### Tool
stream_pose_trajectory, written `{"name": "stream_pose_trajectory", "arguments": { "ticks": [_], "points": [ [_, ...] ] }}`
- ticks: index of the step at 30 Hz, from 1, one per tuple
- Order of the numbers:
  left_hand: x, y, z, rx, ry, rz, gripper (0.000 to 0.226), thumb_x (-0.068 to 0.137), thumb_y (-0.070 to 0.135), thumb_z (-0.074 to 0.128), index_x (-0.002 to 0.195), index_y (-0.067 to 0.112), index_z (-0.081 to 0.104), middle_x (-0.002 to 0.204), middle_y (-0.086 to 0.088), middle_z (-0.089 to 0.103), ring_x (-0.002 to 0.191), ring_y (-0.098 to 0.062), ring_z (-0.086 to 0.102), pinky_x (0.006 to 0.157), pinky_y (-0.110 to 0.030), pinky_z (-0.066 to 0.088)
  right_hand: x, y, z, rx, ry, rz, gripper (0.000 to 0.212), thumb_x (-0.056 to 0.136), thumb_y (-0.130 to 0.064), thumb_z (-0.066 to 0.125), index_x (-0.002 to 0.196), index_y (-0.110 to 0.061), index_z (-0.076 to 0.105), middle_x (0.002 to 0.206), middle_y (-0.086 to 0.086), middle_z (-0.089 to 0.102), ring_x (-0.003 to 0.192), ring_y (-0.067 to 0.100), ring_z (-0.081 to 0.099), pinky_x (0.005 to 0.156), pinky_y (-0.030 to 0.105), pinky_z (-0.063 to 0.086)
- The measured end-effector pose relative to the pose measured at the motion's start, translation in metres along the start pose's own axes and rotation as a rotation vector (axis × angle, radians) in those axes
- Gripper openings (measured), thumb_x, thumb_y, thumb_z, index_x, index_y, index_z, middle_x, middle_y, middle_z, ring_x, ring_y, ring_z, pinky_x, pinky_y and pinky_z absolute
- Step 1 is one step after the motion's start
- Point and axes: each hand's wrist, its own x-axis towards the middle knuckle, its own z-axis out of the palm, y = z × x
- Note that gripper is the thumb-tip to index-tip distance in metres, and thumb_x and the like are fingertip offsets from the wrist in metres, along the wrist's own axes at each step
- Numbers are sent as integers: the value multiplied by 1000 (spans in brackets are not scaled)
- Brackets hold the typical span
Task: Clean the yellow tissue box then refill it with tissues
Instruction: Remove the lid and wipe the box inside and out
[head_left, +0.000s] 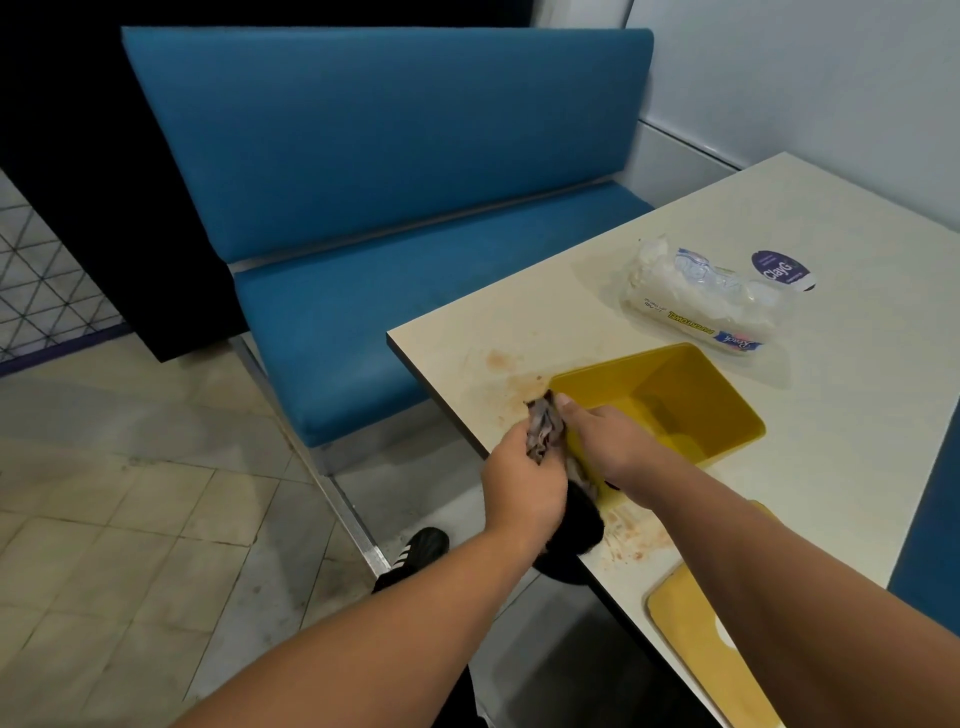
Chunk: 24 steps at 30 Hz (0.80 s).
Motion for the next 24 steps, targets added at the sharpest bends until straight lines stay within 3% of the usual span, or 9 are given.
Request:
{"name": "stream_pose_trajectory", "arguments": {
  "ticks": [3,6,10,12,16,18,21,22,24],
  "points": [
    [12,-4,-2,124,21,-62,16,91,15,54,102,19,66,89,1,68,85,-21,63,66,-28,46,-5,-1,-1,-17,7,-13,53,99,-56,33,66,-16,21,54,-3,17,43,13,17,50,29,15],
    [28,20,-8,180,113,-34,14,92,14,53,98,17,66,85,5,61,79,-14,55,65,-24,38,-4,-1,0,-11,13,-21,52,99,-56,33,65,-19,20,52,-3,18,43,13,18,50,28,16],
    [-4,16,-2,46,-4,-21,12,92,17,58,99,24,63,90,5,68,84,-14,63,72,-29,52,-2,-1,0,-13,8,-22,55,98,-58,34,66,-13,35,52,1,29,45,15,27,52,29,20],
    [-16,4,-5,110,-88,-25,15,90,17,59,102,21,65,90,2,69,85,-17,64,71,-30,52,-5,-4,0,-38,10,-16,54,99,-57,33,66,-14,30,53,-1,24,46,15,23,51,29,18],
    [-11,2,-27,185,-81,-44,16,86,15,62,93,28,66,85,2,70,83,-20,66,75,-37,56,-13,-9,-3,-98,7,-25,55,101,-55,30,64,-15,25,57,1,25,50,16,25,51,29,19],
    [-9,7,-39,172,-40,-63,13,84,18,62,89,29,67,81,0,71,78,-22,68,75,-41,58,-13,-12,-6,-42,1,21,56,100,-53,38,63,-11,34,61,7,36,53,19,36,49,28,28],
    [-8,19,-56,211,7,-12,12,90,16,61,96,23,69,81,4,69,73,-9,64,65,-23,52,-8,-19,-15,167,-2,132,44,93,-47,55,98,-3,59,100,16,63,81,30,63,61,35,54],
    [-6,24,-62,220,21,10,11,91,16,61,98,21,68,79,6,67,68,-1,61,58,-15,47,-8,-22,-20,220,14,161,45,92,-46,57,106,-3,56,108,17,62,90,34,64,69,40,56],
    [-2,28,-72,204,21,33,9,93,15,59,94,20,66,73,10,64,55,7,57,48,-7,40,-5,-28,-26,272,91,199,47,91,-51,54,106,-8,48,102,16,61,91,36,64,76,45,58]
  ]
}}
